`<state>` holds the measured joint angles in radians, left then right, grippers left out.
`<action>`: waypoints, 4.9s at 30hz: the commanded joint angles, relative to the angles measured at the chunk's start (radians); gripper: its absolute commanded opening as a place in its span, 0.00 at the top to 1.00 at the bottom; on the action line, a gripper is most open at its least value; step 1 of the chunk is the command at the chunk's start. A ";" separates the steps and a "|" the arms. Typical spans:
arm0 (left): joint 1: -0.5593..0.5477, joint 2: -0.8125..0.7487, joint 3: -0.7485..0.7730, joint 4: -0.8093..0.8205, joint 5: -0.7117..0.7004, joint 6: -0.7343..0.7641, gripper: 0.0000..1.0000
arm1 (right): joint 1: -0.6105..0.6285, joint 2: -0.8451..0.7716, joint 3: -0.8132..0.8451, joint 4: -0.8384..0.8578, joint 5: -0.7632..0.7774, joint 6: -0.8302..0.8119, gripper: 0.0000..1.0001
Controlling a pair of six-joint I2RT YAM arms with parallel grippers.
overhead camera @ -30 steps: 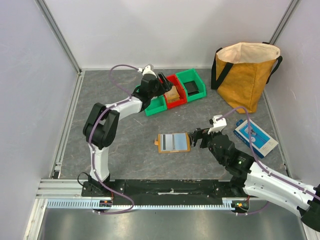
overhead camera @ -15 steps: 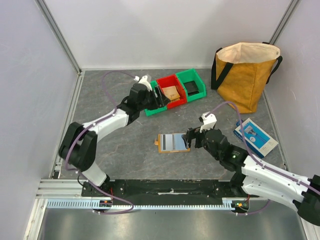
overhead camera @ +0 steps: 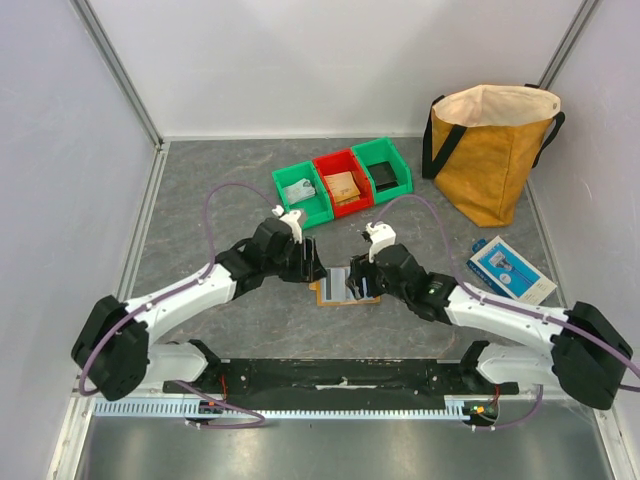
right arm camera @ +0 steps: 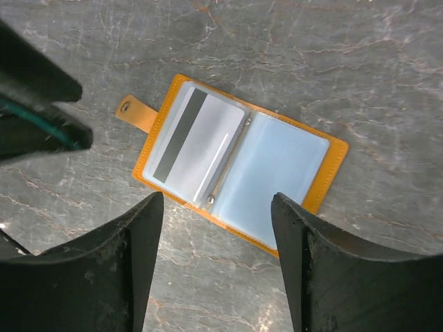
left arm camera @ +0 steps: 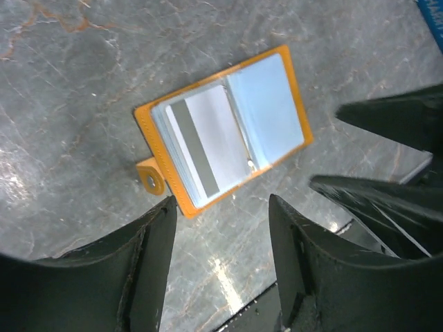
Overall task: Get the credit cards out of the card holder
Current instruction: Remove the credit card from the card holder.
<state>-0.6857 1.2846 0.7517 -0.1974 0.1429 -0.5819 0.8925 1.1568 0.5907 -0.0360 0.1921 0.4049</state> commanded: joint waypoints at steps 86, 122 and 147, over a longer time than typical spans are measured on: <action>-0.025 0.230 -0.156 0.315 0.170 -0.167 0.79 | -0.484 0.670 -0.166 0.964 -1.017 0.364 1.00; -0.021 0.332 -0.144 0.309 0.067 -0.156 0.98 | -0.527 0.600 -0.089 0.624 -0.982 0.204 1.00; -0.021 0.344 -0.163 0.372 0.127 -0.197 0.98 | -0.471 0.707 -0.088 0.780 -1.000 0.310 0.72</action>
<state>-0.7082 1.6032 0.6250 0.2340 0.2718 -0.7620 0.4145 1.8328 0.4976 0.7258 -0.8307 0.7197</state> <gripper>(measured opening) 0.023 0.291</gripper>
